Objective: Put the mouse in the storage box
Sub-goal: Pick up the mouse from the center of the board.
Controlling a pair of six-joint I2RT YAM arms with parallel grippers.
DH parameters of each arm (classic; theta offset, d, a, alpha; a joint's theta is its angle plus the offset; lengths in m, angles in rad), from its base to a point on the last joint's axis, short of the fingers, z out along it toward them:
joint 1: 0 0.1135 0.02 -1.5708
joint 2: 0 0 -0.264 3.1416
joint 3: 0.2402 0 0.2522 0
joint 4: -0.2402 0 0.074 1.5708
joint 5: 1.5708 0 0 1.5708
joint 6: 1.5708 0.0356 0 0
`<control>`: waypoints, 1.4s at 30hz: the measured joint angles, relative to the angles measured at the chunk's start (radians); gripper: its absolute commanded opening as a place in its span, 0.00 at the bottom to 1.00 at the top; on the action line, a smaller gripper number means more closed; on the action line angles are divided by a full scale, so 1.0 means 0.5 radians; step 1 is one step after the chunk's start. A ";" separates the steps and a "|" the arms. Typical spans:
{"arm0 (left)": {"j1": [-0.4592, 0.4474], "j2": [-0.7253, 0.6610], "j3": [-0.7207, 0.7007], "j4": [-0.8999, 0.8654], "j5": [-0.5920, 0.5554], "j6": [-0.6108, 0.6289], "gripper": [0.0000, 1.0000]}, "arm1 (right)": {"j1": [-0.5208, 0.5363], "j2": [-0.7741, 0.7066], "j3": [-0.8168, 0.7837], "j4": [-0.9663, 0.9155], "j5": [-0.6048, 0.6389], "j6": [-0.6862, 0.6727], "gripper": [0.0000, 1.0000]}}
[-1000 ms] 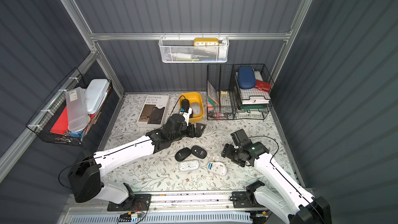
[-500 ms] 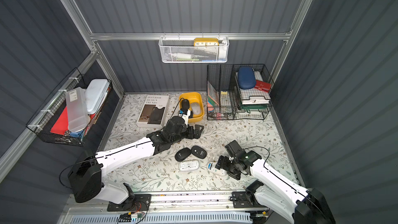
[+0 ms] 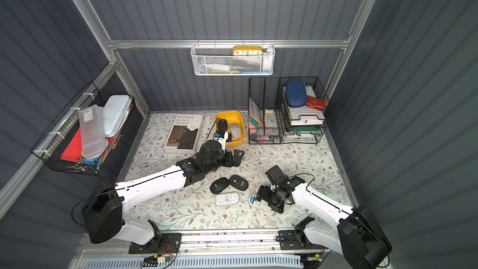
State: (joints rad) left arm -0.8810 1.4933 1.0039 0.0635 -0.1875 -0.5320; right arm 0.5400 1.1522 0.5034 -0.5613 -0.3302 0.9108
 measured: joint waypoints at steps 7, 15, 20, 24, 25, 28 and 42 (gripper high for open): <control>0.000 0.000 -0.001 0.001 -0.013 -0.002 0.99 | 0.011 0.151 0.072 0.071 -0.054 -0.040 0.65; 0.000 0.001 -0.023 0.002 -0.018 -0.024 0.99 | 0.018 0.138 0.156 0.136 -0.056 -0.071 0.36; 0.000 0.005 -0.024 0.002 -0.031 -0.033 0.99 | 0.023 0.092 0.204 0.210 -0.036 -0.065 0.25; 0.000 0.011 -0.024 0.004 -0.032 -0.037 0.99 | 0.024 0.043 0.205 0.195 0.047 -0.063 0.21; 0.000 0.012 -0.024 0.004 -0.032 -0.037 0.99 | 0.023 0.036 0.207 0.194 0.067 -0.063 0.20; 0.000 0.021 -0.024 0.005 -0.034 -0.038 0.99 | 0.023 0.043 0.238 0.180 0.126 -0.063 0.17; 0.000 0.014 -0.032 0.029 -0.055 -0.060 0.99 | -0.030 -0.129 0.604 -0.062 0.456 -0.208 0.12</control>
State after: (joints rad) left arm -0.8810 1.5002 0.9878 0.0780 -0.2150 -0.5621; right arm 0.5251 1.0878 0.8055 -0.5922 -0.1020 0.8066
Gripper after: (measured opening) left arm 0.992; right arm 0.343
